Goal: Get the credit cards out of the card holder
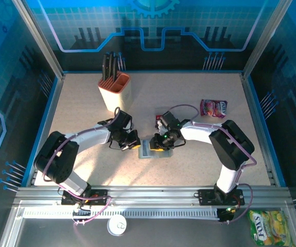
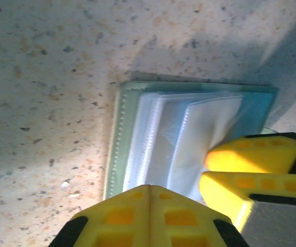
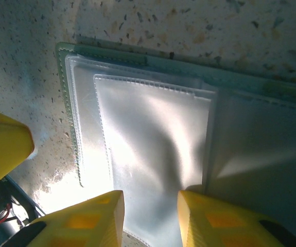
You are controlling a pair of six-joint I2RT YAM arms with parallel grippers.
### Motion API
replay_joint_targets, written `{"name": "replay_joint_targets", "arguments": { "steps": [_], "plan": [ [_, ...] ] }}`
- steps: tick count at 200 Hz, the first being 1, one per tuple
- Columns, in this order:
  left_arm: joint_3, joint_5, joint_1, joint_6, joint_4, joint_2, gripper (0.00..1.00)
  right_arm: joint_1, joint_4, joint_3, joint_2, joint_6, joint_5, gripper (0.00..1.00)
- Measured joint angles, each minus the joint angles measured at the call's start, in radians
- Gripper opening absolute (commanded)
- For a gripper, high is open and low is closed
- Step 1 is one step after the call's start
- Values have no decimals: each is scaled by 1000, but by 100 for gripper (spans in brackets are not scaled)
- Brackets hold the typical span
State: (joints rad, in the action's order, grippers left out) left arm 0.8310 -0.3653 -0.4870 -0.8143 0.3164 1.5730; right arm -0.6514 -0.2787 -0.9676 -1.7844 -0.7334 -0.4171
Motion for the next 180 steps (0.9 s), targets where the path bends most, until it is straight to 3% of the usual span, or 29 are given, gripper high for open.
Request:
{"name": "replay_joint_targets", "arguments": {
  "steps": [42, 86, 180],
  "plan": [
    [0, -58, -8, -60, -99, 27, 16, 23, 77, 51, 10, -26, -46, 34],
    [0, -77, -37, -89, -146, 84, 22, 42, 137, 87, 14, -45, -86, 33],
    [0, -77, -56, -105, -171, 125, 24, 63, 199, 119, 13, -53, -138, 33]
  ]
}}
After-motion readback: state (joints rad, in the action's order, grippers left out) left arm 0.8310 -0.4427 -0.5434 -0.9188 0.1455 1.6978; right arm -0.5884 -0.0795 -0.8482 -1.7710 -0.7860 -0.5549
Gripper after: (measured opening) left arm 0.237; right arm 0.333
